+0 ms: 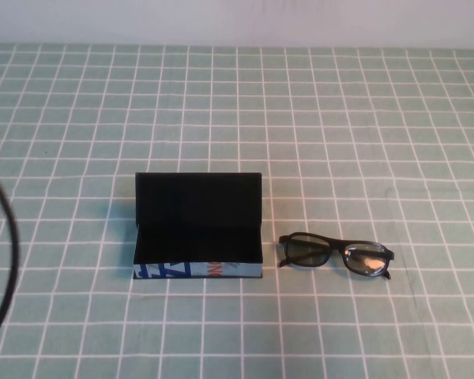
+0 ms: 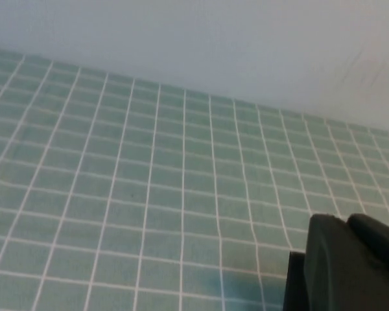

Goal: Return glasses to glasses case

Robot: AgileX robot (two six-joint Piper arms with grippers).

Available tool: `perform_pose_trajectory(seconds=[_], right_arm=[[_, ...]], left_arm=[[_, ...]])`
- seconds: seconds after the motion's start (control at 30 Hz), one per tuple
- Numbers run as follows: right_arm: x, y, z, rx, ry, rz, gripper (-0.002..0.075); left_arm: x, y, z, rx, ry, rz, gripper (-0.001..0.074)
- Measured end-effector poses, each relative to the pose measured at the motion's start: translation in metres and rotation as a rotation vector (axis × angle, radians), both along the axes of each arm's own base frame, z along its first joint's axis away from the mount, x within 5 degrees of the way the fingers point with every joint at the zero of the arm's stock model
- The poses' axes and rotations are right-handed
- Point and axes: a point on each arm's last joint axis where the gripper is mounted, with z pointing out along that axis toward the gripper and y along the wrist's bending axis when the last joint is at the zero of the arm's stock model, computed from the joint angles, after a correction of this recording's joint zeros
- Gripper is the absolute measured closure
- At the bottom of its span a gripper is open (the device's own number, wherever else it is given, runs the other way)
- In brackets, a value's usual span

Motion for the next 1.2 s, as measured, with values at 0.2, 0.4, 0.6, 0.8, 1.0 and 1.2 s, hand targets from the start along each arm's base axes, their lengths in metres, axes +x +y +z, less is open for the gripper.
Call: perform_pose_trajectory(seconds=[0.2, 0.4, 0.6, 0.8, 1.0, 1.2], right_arm=[[0.041, 0.028, -0.039, -0.213, 0.16, 0.26, 0.0737], [0.075, 0.074, -0.071, -0.39, 0.39, 0.571, 0.0737], [0.122, 0.11, -0.081, -0.561, 0.544, 0.866, 0.0737], [0.157, 0.134, -0.094, -0.631, 0.533, 1.122, 0.0737], [0.17, 0.15, -0.125, -0.636, 0.576, 1.235, 0.0666], [0.178, 0.159, -0.156, -0.633, 0.629, 1.263, 0.045]], left_arm=[[0.033, -0.011, -0.028, -0.074, 0.221, -0.01, 0.0733], [0.053, -0.023, -0.052, -0.001, 0.363, -0.139, 0.0733], [0.062, -0.037, -0.066, 0.06, 0.419, -0.328, 0.0734], [0.064, -0.041, -0.069, 0.059, 0.43, -0.377, 0.0733], [0.063, -0.041, -0.069, 0.075, 0.428, -0.398, 0.0733], [0.063, -0.042, -0.069, 0.074, 0.428, -0.404, 0.0733]])
